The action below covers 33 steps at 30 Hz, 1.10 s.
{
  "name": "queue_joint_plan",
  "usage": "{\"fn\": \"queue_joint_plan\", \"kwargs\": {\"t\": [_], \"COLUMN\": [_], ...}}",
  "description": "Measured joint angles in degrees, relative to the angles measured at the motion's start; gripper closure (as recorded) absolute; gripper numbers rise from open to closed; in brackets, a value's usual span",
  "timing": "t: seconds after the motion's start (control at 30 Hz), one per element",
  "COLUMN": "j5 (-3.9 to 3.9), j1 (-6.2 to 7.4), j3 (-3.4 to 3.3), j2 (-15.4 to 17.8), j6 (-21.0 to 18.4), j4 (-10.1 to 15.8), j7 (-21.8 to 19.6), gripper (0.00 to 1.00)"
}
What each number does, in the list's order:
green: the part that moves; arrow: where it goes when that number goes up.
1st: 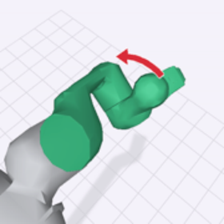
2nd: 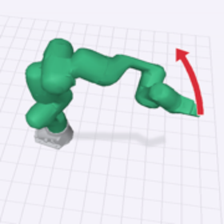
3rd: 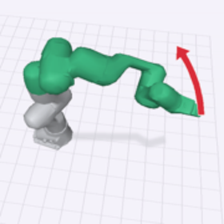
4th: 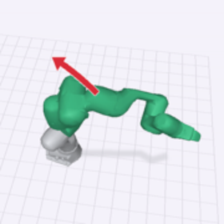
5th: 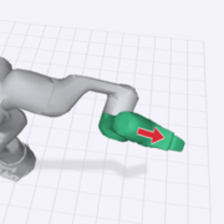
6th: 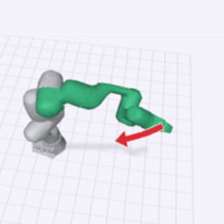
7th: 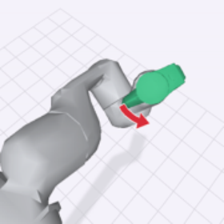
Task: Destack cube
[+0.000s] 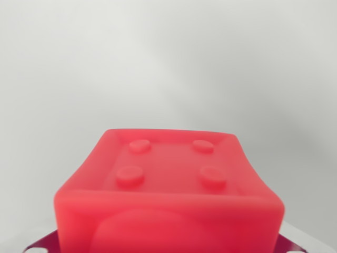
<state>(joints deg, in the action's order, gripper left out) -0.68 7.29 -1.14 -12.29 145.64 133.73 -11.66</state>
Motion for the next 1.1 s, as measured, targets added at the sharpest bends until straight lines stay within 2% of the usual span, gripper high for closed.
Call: {"fn": "queue_joint_plan", "kwargs": {"t": [1.1], "j5": [0.27], "j1": [6.22], "j3": [0.85], "j2": [1.41], "j6": [2.01], "j4": [3.43], "j7": [-5.94], "gripper": [1.0]}}
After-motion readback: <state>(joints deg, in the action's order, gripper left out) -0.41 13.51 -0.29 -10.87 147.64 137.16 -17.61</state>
